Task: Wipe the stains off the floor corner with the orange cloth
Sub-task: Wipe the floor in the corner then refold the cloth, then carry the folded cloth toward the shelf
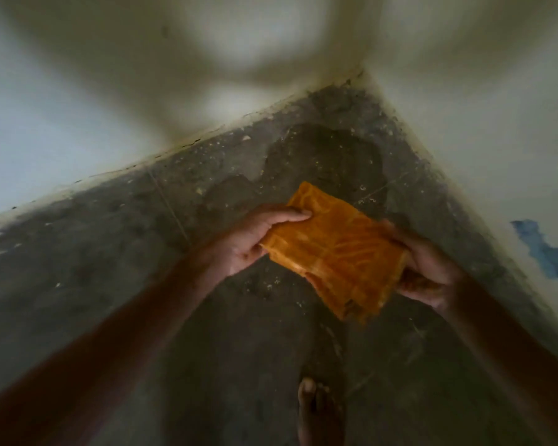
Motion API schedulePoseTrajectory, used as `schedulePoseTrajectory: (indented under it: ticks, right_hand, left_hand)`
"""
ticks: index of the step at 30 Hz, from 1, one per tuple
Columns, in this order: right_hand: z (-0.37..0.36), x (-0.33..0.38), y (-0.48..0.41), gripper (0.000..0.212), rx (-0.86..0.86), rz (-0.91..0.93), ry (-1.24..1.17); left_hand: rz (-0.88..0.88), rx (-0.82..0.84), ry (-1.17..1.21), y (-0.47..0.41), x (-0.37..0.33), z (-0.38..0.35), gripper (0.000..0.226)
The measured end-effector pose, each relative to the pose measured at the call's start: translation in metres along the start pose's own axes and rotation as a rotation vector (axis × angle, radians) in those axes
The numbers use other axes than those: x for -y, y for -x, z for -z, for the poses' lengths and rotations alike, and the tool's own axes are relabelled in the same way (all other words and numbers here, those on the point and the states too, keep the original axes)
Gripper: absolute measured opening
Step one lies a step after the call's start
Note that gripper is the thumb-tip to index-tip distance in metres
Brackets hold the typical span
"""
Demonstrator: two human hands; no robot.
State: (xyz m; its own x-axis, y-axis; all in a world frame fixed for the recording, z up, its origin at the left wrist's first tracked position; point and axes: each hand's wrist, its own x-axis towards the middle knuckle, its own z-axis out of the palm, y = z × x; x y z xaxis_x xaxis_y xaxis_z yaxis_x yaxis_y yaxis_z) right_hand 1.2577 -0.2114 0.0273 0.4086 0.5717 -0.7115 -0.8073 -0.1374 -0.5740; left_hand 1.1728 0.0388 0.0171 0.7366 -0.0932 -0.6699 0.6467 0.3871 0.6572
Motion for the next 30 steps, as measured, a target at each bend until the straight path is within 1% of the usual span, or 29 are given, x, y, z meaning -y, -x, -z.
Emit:
schedulePoseTrajectory:
  ticks: [1, 3, 4, 5, 6, 8, 10, 11, 12, 14, 15, 17, 18, 19, 21, 23, 25, 28, 29, 30]
  right_hand:
    - [-0.007, -0.004, 0.020, 0.087, 0.013, -0.029, -0.124]
    - [-0.028, -0.011, 0.058, 0.095, 0.105, -0.085, -0.421]
    - [-0.043, -0.013, 0.072, 0.093, 0.105, -0.116, -0.530]
    - [-0.064, -0.010, 0.093, 0.085, 0.062, -0.131, -0.569]
    - [-0.083, -0.007, 0.109, 0.071, -0.004, -0.122, -0.524]
    - [-0.123, 0.012, 0.149, 0.044, -0.181, -0.029, -0.339]
    - [-0.161, 0.045, 0.196, 0.029, -0.295, 0.049, -0.135]
    - [-0.178, 0.061, 0.219, 0.024, -0.331, 0.064, -0.042]
    - [-0.193, 0.074, 0.242, 0.022, -0.352, 0.074, 0.027]
    - [-0.229, 0.116, 0.296, 0.035, -0.342, 0.050, 0.150]
    - [-0.250, 0.139, 0.324, 0.042, -0.326, 0.057, 0.184]
    - [-0.285, 0.176, 0.368, 0.048, -0.304, 0.093, 0.260]
    - [-0.308, 0.200, 0.393, 0.047, -0.288, 0.105, 0.308]
    - [-0.327, 0.219, 0.412, 0.041, -0.287, 0.131, 0.347]
    - [-0.366, 0.255, 0.450, 0.020, -0.271, 0.196, 0.433]
    - [-0.399, 0.279, 0.474, 0.017, -0.240, 0.230, 0.514]
    - [-0.432, 0.293, 0.486, 0.022, -0.199, 0.248, 0.535]
    - [-0.483, 0.299, 0.484, 0.016, -0.170, 0.316, 0.545]
    - [-0.503, 0.298, 0.482, 0.017, -0.143, 0.333, 0.556]
    - [-0.522, 0.297, 0.477, 0.019, -0.130, 0.344, 0.573]
  left_hand:
    - [0.014, -0.052, 0.105, 0.020, -0.002, -0.011, 0.038]
    - [0.037, -0.100, 0.281, 0.065, -0.009, -0.030, 0.041]
    - [0.045, -0.114, 0.327, 0.086, -0.014, -0.038, 0.042]
    - [0.053, -0.130, 0.339, 0.112, -0.023, -0.048, 0.043]
    - [0.049, -0.154, 0.321, 0.133, -0.030, -0.057, 0.043]
    - [0.039, -0.217, 0.268, 0.178, -0.054, -0.076, 0.037]
    - [0.002, -0.267, 0.198, 0.229, -0.093, -0.094, 0.023]
    - [-0.015, -0.274, 0.155, 0.255, -0.113, -0.104, 0.023]
    - [-0.031, -0.267, 0.132, 0.281, -0.131, -0.113, 0.026]
    - [-0.043, -0.251, 0.130, 0.345, -0.180, -0.136, 0.032]
    - [-0.063, -0.253, 0.140, 0.380, -0.207, -0.147, 0.029]
    - [-0.111, -0.267, 0.137, 0.442, -0.248, -0.166, 0.024]
    - [-0.144, -0.287, 0.128, 0.476, -0.273, -0.174, 0.027]
    - [-0.168, -0.319, 0.126, 0.502, -0.290, -0.180, 0.032]
    - [-0.232, -0.397, 0.085, 0.557, -0.326, -0.190, 0.042]
    - [-0.275, -0.456, 0.034, 0.598, -0.349, -0.193, 0.047]
    - [-0.306, -0.544, 0.002, 0.632, -0.366, -0.189, 0.038]
    - [-0.342, -0.668, -0.025, 0.665, -0.376, -0.165, 0.022]
    - [-0.343, -0.690, -0.023, 0.676, -0.379, -0.152, 0.020]
    - [-0.349, -0.704, -0.035, 0.686, -0.382, -0.135, 0.025]
